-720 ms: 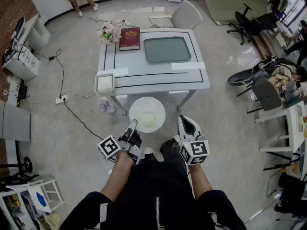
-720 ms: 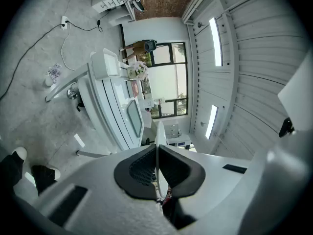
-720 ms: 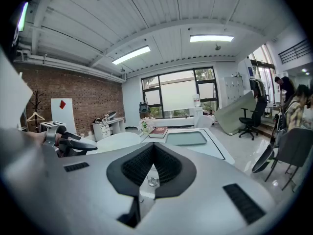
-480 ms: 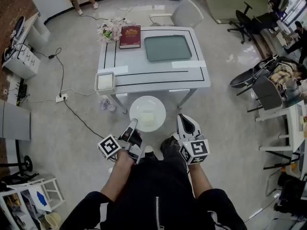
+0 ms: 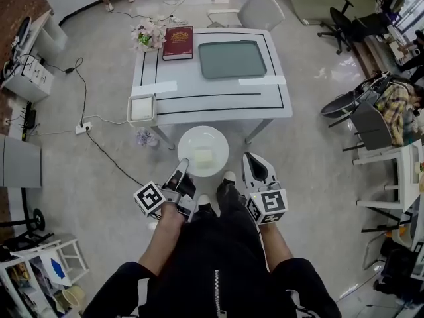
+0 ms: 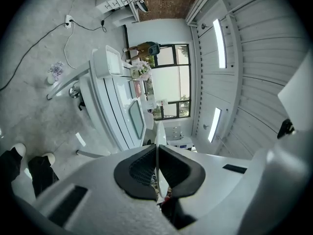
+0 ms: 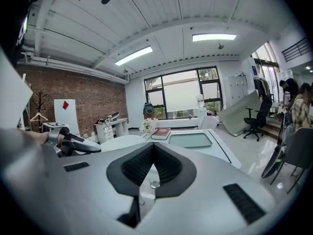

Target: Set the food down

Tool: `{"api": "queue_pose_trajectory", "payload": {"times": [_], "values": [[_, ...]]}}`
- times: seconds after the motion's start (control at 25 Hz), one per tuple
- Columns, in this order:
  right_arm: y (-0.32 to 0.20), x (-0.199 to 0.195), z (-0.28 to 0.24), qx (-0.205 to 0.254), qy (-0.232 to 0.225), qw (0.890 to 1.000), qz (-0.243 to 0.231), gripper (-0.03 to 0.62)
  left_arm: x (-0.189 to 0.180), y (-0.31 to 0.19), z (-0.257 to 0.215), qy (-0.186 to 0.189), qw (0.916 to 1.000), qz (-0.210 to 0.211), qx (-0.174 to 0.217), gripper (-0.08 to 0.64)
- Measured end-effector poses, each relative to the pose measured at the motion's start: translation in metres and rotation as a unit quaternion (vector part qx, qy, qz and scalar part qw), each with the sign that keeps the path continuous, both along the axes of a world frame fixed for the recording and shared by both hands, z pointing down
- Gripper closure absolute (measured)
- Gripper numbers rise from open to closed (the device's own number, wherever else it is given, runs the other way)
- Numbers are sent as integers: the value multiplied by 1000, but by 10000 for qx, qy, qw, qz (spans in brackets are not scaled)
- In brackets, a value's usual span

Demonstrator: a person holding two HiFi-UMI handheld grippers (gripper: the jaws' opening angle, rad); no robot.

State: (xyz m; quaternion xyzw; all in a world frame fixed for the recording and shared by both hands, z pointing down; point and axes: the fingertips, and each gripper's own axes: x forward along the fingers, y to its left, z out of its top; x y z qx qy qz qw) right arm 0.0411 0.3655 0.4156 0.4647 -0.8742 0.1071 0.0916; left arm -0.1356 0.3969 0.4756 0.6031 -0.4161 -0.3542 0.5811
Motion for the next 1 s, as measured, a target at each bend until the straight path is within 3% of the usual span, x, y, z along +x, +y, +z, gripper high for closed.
{"api": "queue_pose_trajectory", "payload": {"times": [0.2,0.68,1.0], "values": [[-31,1,7,-115,-39,9999,-83,583,3,-23,9,16,9997,-106,-212,545],[-109,5,3,-269,-145,9983,-499,583,13,-90,-1,-129,9985,-429,-317,545],[-160,30,2,-272,-187,9968,-730,583,38,-134,-6,-101,9974,-639,-314,545]]}}
